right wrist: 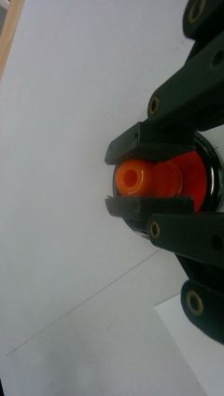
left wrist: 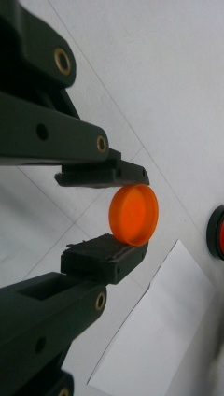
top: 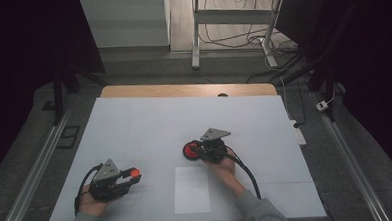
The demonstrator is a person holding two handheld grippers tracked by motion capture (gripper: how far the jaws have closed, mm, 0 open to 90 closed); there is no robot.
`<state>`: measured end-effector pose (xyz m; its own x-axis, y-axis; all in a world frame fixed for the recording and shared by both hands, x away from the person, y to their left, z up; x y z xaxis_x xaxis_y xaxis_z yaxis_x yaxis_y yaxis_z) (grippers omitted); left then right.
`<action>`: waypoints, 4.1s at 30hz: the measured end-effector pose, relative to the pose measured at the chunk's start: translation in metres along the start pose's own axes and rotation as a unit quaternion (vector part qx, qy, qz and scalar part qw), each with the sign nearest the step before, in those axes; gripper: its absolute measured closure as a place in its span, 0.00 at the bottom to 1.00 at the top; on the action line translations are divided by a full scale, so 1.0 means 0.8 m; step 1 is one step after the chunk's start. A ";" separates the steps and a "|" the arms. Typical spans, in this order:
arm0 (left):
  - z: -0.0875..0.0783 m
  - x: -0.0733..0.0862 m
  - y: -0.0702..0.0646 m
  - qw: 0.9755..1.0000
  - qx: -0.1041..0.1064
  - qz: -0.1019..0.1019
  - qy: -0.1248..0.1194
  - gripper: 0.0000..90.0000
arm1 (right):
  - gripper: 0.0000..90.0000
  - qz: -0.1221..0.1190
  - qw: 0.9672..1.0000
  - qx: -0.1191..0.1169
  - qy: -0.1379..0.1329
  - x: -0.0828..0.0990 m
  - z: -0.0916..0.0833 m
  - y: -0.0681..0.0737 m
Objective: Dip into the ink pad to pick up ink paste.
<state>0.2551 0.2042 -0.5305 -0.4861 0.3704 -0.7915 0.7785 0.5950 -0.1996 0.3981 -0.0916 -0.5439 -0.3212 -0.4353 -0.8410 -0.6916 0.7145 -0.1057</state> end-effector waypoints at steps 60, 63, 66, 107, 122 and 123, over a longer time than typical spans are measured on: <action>-0.002 0.000 0.001 1.000 -0.008 0.003 -0.005 0.72 | 0.81 0.050 0.997 -0.013 -0.058 -0.014 -0.034 -0.012; -0.002 0.000 0.001 1.000 -0.008 0.004 -0.005 0.72 | 0.81 0.053 0.997 -0.014 -0.060 -0.014 -0.037 -0.013; -0.003 0.000 0.001 1.000 -0.008 0.004 -0.005 0.72 | 0.81 0.052 0.997 -0.018 -0.062 -0.015 -0.042 -0.014; -0.002 0.001 0.004 1.000 -0.003 -0.005 -0.011 0.72 | 0.80 0.052 0.995 -0.044 -0.079 -0.012 -0.088 -0.010; -0.002 0.002 0.005 1.000 -0.005 -0.006 -0.012 0.72 | 0.80 0.041 0.994 -0.064 -0.077 -0.011 -0.097 0.003; -0.002 0.002 0.005 1.000 -0.005 -0.006 -0.012 0.72 | 0.80 0.040 0.994 -0.065 -0.078 -0.011 -0.097 0.003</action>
<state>0.2568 0.2085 -0.5313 -0.4864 0.3464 -0.8021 0.7685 0.6065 -0.2041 0.3488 -0.1285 -0.4954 -0.2813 -0.2831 -0.9169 -0.7494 0.6616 0.0256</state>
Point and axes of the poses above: each handheld gripper's, and its own axes: z roughly forward along the jaws, x roughly out of its underside, y roughly to its left, the point moved 3 cm from there along z, roughly forward along the jaws, and after that the axes turned 12 degrees about x, right-handed, at the moved point
